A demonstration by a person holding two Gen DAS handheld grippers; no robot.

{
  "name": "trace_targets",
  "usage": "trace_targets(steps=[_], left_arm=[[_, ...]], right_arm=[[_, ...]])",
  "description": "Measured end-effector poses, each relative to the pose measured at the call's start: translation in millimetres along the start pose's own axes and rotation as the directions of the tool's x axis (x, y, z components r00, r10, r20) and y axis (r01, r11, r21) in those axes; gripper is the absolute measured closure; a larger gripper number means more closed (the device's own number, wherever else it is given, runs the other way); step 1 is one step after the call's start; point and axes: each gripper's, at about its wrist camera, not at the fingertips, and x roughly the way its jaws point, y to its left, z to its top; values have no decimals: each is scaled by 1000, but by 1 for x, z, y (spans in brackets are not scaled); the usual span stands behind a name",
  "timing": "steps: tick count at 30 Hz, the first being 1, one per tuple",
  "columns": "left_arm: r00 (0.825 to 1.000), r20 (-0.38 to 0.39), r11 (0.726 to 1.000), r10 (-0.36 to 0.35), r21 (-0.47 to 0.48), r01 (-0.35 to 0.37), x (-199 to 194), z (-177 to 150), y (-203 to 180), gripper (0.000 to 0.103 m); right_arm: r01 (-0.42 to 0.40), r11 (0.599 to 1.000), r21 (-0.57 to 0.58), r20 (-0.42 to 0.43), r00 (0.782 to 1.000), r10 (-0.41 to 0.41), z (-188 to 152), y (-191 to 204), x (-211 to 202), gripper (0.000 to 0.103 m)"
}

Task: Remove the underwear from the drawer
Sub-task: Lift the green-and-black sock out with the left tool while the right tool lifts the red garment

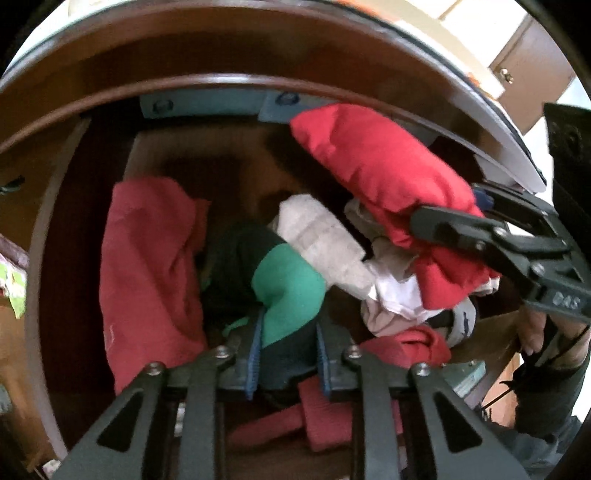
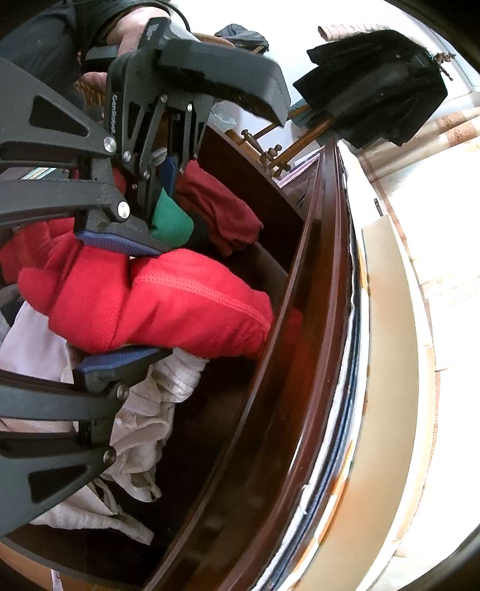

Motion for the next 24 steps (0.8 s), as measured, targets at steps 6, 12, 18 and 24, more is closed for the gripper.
trace_targets(steps=[6, 12, 18, 24], left_arm=[[995, 95, 997, 33, 70, -40, -34, -7, -19, 82], [982, 185, 994, 38, 98, -57, -70, -8, -27, 83], [955, 296, 993, 23, 101, -55, -100, -2, -25, 83], [920, 390, 992, 50, 86, -91, -115, 4, -22, 83]], right_arm=[[0, 1000, 0, 9, 1000, 0, -3, 0, -2, 55], [-16, 1000, 10, 29, 999, 16, -7, -5, -6, 55], [-33, 999, 15, 64, 997, 32, -10, -7, -14, 56], [-37, 999, 17, 112, 993, 35, -13, -7, -24, 56]])
